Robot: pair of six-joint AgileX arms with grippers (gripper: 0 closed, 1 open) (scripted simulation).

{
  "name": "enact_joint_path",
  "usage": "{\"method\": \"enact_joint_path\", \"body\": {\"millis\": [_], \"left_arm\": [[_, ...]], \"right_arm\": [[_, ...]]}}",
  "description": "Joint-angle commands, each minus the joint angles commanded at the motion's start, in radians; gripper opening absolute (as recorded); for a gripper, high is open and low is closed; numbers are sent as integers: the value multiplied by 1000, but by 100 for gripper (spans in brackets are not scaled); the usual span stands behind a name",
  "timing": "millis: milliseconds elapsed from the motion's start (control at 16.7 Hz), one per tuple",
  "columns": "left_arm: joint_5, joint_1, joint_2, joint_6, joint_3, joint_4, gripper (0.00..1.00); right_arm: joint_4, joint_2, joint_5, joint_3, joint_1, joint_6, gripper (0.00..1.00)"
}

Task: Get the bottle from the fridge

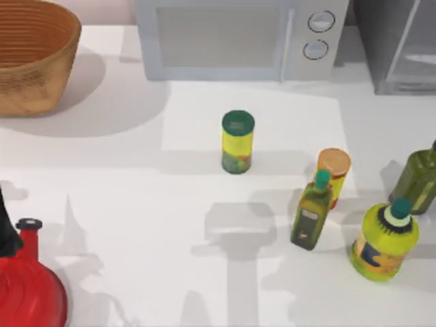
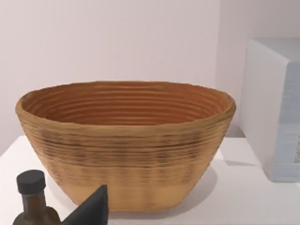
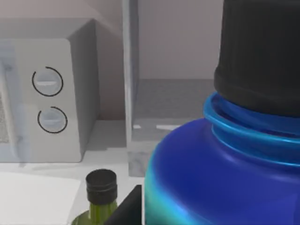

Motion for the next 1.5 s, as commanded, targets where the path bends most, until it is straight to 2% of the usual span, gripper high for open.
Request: {"method": "enact_joint_path", "body": {"millis": [300,540,780,1260,1500], "left_arm": [[0,0,0,0,0,0,100],[0,0,0,0,0,0,100],[0,0,0,0,0,0,100],[0,0,0,0,0,0,100],[0,0,0,0,0,0,100]], "right_arm": [[27,30,24,25,27,5,0],[163,204,176,141,196,27,0],[352,524,420,296,455,74,0],[738,1382,997,593,1049,178,0],[913,1763,1250,725,1290,180,0]]}}
